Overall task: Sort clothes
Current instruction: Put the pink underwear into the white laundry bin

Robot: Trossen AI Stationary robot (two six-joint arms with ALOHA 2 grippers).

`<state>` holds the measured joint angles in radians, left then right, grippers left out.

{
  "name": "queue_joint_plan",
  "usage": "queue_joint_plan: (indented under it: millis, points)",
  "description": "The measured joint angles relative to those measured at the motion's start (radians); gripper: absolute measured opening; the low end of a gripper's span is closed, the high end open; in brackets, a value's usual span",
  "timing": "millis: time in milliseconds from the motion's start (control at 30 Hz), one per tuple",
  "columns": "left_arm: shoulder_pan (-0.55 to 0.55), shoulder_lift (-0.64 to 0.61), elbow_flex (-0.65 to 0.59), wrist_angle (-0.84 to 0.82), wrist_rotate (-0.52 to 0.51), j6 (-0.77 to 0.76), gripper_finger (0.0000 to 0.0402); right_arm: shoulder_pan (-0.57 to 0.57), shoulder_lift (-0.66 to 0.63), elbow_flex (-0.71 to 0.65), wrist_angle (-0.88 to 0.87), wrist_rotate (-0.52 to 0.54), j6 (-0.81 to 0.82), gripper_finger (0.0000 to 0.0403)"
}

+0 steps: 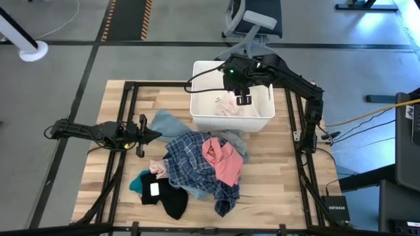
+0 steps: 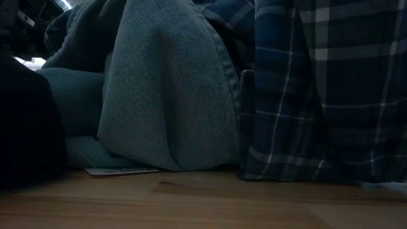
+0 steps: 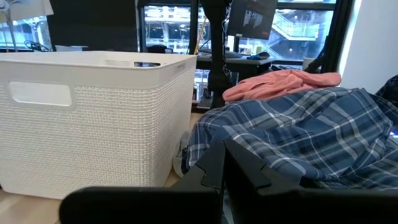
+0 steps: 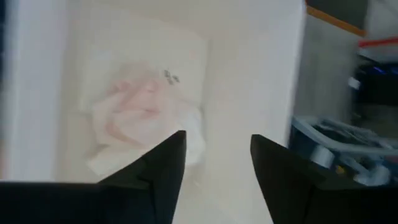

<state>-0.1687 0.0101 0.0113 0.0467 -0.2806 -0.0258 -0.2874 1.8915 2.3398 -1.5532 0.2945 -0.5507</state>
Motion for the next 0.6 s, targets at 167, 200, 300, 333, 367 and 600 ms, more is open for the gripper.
queue_joint_plan:
  millis: [167,200,300,333,367,600]
  points:
    - [0.0,0.0,0.0,0.0,0.0,0.0,0.0001,0.034,0.0,0.0,0.0,-0.116,0.001,0.0204]
    - [0.0,0.0,0.0,0.0,0.0,0.0,0.0001,0.051,0.0,0.0,0.0,-0.12,0.001,0.0204]
    - [0.0,0.0,0.0,0.0,0.0,0.0,0.0001,0.114,0.0,0.0,0.001,-0.123,-0.004,0.0205]
    - [0.0,0.0,0.0,0.0,0.0,0.0,0.0001,0.138,0.0,0.0,0.004,-0.123,-0.006,0.0205]
    - [0.0,0.0,0.0,0.0,0.0,0.0,0.0001,0.162,0.0,0.0,0.009,-0.123,-0.006,0.0205]
    - [0.0,0.0,0.0,0.0,0.0,0.0,0.0001,0.338,0.006,0.001,0.068,-0.108,-0.007,0.0205]
